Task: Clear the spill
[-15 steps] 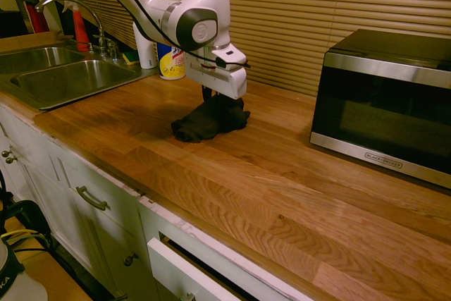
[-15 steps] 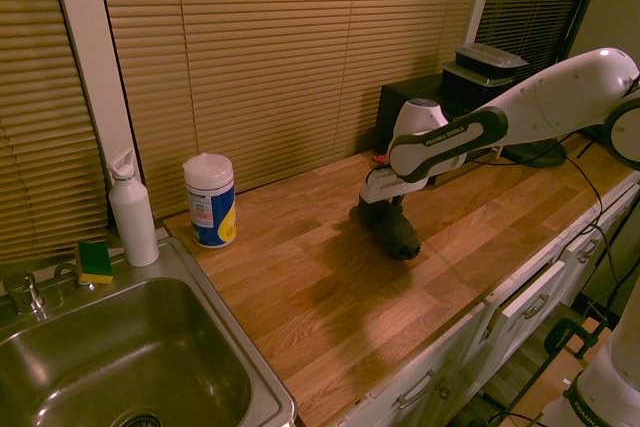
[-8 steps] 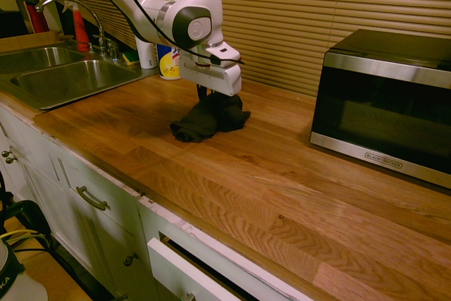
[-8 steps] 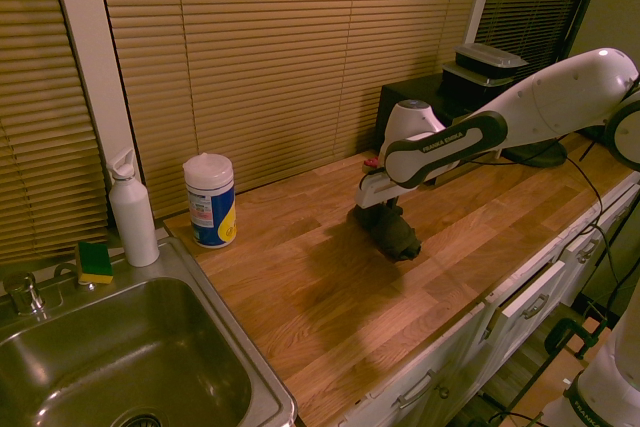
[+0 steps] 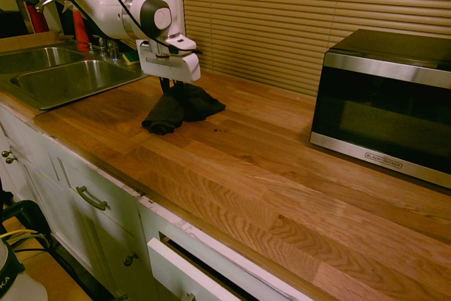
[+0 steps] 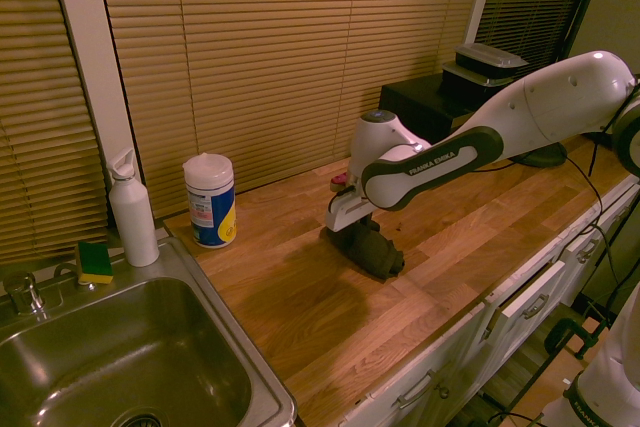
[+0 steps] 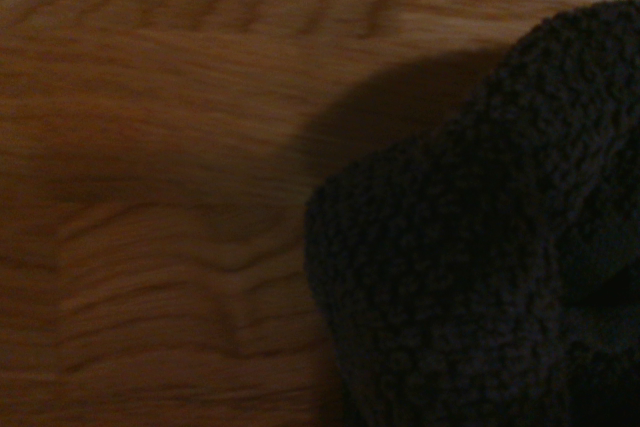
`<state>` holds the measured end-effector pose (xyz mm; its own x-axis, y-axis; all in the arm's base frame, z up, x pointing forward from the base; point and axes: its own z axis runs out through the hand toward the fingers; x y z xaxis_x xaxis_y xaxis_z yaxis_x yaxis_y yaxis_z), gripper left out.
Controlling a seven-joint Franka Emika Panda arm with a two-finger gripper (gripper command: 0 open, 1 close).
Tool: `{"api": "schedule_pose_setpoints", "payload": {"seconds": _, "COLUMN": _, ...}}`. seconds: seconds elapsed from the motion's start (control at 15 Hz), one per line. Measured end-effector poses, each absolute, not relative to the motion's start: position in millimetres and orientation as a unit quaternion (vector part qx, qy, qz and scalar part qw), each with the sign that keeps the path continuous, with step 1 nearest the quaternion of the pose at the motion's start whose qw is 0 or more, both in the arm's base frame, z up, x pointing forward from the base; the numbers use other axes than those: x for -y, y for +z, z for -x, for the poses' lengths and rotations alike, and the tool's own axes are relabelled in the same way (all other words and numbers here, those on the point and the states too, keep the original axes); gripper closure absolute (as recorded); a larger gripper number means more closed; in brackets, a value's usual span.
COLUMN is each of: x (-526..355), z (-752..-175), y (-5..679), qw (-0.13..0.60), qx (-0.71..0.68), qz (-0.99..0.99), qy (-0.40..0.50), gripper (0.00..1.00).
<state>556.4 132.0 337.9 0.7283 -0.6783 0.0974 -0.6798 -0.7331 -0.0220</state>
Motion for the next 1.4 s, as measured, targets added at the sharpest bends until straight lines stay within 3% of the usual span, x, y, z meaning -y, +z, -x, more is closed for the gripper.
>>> {"api": "schedule_pose_setpoints", "payload": {"seconds": 1.0, "x": -316.9, "z": -541.7, "y": 340.4, "qw": 0.043, "qx": 0.294, "qz": -0.954, "qy": 0.051, "gripper": 1.0}}
{"api": "schedule_pose_setpoints", "payload": {"seconds": 1.07, "x": -324.4, "z": -541.6, "y": 341.3, "qw": 0.043, "qx": 0.292, "qz": -0.954, "qy": 0.052, "gripper": 0.0}}
{"api": "schedule_pose_setpoints", "payload": {"seconds": 1.4, "x": -355.7, "z": -541.9, "y": 346.8, "qw": 0.044, "qx": 0.29, "qz": -0.955, "qy": 0.055, "gripper": 0.0}}
